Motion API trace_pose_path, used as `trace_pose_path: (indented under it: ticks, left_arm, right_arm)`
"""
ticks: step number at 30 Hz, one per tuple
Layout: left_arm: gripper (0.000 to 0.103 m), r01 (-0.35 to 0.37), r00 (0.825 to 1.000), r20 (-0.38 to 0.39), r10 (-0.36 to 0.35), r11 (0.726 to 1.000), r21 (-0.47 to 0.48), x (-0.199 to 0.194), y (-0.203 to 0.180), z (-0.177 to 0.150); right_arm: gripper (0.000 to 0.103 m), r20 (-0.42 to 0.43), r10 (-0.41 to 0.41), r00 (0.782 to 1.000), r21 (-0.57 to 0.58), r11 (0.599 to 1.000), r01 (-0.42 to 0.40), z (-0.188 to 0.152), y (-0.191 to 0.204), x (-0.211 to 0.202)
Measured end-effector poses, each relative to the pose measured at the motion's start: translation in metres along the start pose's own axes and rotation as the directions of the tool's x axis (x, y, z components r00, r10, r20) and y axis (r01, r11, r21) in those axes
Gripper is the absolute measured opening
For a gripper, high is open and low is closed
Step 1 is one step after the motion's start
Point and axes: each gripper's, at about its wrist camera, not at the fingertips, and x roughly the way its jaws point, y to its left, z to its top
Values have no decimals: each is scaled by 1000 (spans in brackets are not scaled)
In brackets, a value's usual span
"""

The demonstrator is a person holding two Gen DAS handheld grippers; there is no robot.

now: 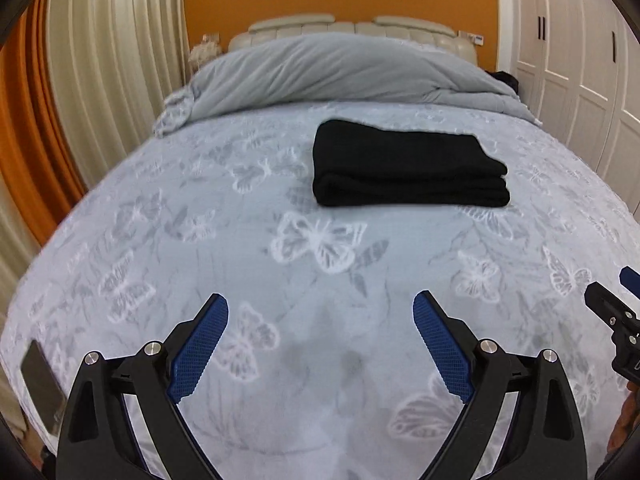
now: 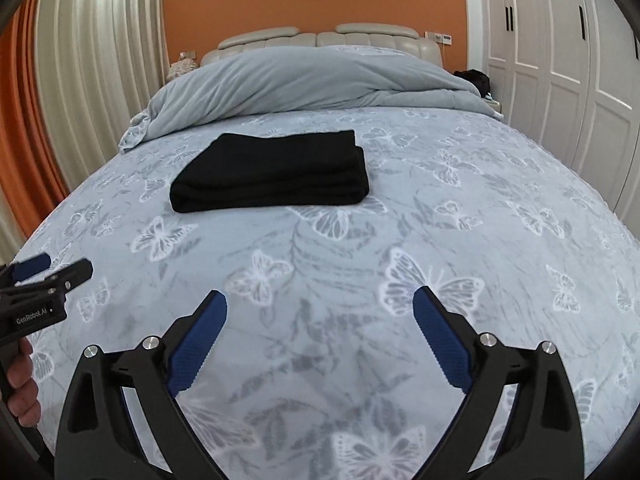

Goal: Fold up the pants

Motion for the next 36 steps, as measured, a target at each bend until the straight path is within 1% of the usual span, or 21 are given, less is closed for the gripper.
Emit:
trace_pose_path:
  ticks: [2,4,7,11,14,17,32,36]
  left_arm:
    - [92,6,1000,-21,-6,1000,-12,4,1,-4]
    - [92,-6,1000,-11,6,1000,-4,5,0,-7]
    - [92,-12,1000,16,12,1000,11,2,-4,-9]
    - [92,-9,1000,21,8,1000,13,1,-6,-7]
    - [92,-7,1000,21,6,1000,23,1,-8,-7]
    - [92,-23,999,28,22,999,37,1,-11,-8]
    - [92,-38,999,19,38,999,13,9,-11,-9]
    - [92,-29,999,19,28,999,16,9,-11,-9]
  right_arm:
    - [94,-8,3,1000,15,1000,-3,-1,-4,1]
    - [94,-5,-14,1000,24,1000,14,-2,-7,1]
    - [95,-10,-19,1000,38,999,19,-2,-11,2]
    - [95,-27,-2,1000,77,997,4,-3,-15,5]
    - [95,-30,-13,999,66,998,15,-4,-14,5]
    - [95,-31,-14,999,63,998,16,-6,-13,4]
    - [95,-34,-10,999,32,999,11,-10,-1,2]
    - [95,-33,-10,999,28,1000,11,-10,0,2]
